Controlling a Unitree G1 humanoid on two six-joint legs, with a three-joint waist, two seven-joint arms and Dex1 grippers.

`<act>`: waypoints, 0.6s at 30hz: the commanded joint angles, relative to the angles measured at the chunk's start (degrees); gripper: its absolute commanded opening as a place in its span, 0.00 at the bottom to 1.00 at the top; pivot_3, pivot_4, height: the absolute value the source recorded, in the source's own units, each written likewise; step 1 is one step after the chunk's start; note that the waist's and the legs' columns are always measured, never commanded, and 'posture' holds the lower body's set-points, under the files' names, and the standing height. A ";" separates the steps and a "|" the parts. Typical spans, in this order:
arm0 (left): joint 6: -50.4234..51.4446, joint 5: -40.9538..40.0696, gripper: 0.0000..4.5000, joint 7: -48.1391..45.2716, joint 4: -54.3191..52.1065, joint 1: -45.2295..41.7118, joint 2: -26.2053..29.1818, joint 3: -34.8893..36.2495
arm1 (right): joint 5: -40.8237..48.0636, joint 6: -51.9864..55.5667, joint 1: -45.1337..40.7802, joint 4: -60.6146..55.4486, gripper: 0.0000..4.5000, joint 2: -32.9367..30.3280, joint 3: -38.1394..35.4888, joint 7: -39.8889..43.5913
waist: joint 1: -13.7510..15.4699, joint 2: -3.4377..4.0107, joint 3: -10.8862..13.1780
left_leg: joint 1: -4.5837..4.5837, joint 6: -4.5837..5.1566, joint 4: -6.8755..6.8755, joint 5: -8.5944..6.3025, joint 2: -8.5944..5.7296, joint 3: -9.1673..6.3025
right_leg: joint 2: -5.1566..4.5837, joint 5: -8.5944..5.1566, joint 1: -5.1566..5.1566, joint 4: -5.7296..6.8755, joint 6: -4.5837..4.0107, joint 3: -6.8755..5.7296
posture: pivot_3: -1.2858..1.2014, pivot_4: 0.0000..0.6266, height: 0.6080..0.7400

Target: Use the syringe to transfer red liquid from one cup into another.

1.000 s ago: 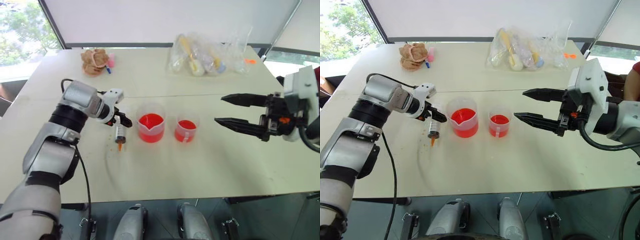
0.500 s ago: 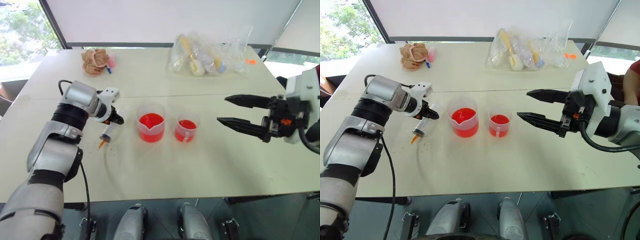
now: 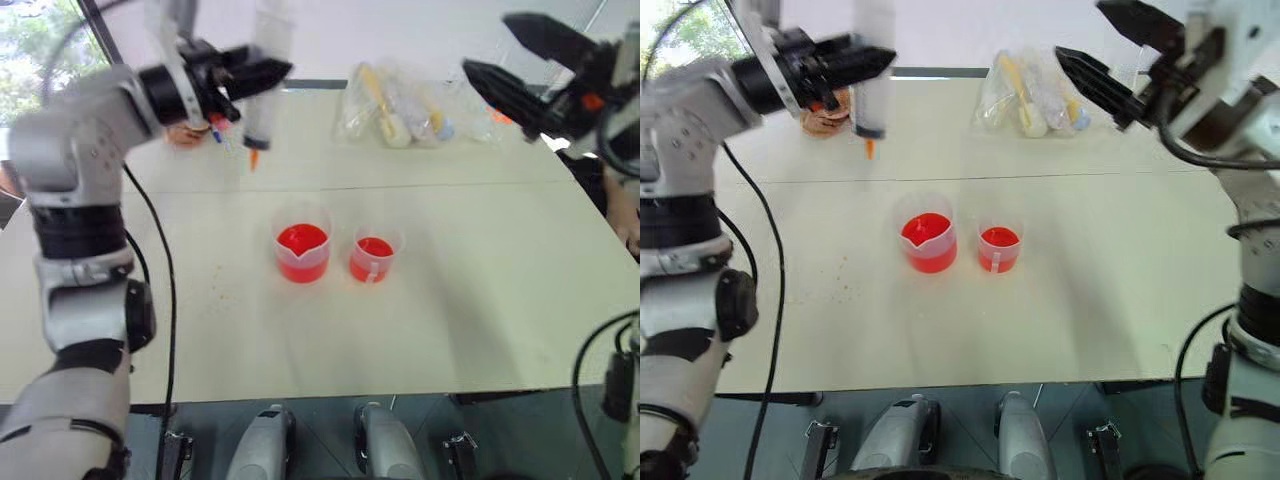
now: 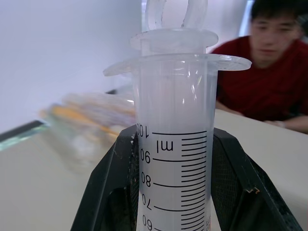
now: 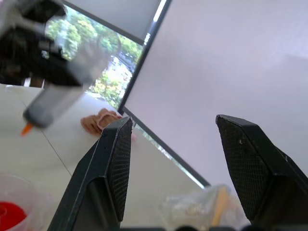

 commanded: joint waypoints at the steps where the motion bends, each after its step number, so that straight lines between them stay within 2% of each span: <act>1: -0.02 -3.59 0.30 1.82 -5.60 0.08 -1.84 1.33 | -4.22 -5.03 -4.13 1.65 0.64 2.43 2.68 0.87 | -0.02 -0.02 0.01 | 0.00 0.01 0.01 0.00 0.00 0.00 | 0.00 0.00 0.00 0.01 0.00 0.00 | 0.52 0.24 1.00; 9: -2.23 -5.12 0.30 4.37 -8.91 5.67 -6.80 -1.19 | -11.86 -12.42 -6.30 7.02 0.64 7.73 8.29 3.64 | -0.11 0.01 -0.01 | 0.03 -0.04 0.00 0.04 0.00 -0.01 | 0.04 0.01 0.00 0.02 0.00 0.01 | 0.52 0.24 1.00; 18: -4.05 -5.24 0.30 3.10 -10.88 8.32 -7.15 -4.18 | -16.47 -17.84 -7.58 12.95 0.64 12.33 10.29 4.47 | -0.28 0.02 -0.01 | 0.05 -0.13 -0.02 0.09 -0.02 -0.02 | 0.07 0.01 0.00 0.02 -0.01 0.01 | 0.52 0.24 1.00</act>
